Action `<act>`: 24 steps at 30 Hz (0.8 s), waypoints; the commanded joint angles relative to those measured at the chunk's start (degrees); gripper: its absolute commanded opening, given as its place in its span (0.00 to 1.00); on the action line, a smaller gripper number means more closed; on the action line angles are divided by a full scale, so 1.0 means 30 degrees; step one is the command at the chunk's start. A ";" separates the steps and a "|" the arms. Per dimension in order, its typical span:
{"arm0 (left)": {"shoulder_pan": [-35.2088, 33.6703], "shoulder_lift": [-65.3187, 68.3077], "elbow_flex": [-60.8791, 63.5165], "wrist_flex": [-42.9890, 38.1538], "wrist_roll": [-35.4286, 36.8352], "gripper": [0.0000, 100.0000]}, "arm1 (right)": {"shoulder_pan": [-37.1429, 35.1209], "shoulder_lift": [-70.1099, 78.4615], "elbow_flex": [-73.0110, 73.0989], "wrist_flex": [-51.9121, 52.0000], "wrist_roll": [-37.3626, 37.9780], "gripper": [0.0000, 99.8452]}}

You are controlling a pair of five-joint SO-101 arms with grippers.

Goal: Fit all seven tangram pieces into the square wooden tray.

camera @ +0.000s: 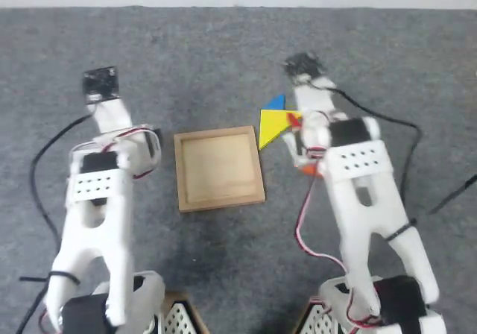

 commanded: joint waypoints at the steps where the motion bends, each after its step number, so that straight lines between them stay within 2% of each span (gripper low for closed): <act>1: -0.3223 -0.0674 -0.1861 0.0147 -0.0234 0.20 | -0.2711 0.1949 -0.3048 0.0220 -0.0381 0.01; 5: -0.5861 -0.0703 -0.2447 0.1348 -0.1377 0.20 | -0.5143 0.5934 -0.5744 -0.0308 -0.1055 0.01; 11: -0.8059 -0.0791 -0.2388 0.0850 -0.2872 0.20 | -0.7106 1.0974 -0.9993 -0.0132 -0.1407 0.01; 17: -0.8293 -0.0703 -0.2300 0.0293 -0.3575 0.20 | -0.8073 1.3319 -1.1663 -0.0630 -0.1700 0.01; 24: -0.8293 -0.0703 -0.2271 0.0205 -0.3575 0.20 | -0.8015 1.4960 -1.2630 -0.0103 -0.3839 0.01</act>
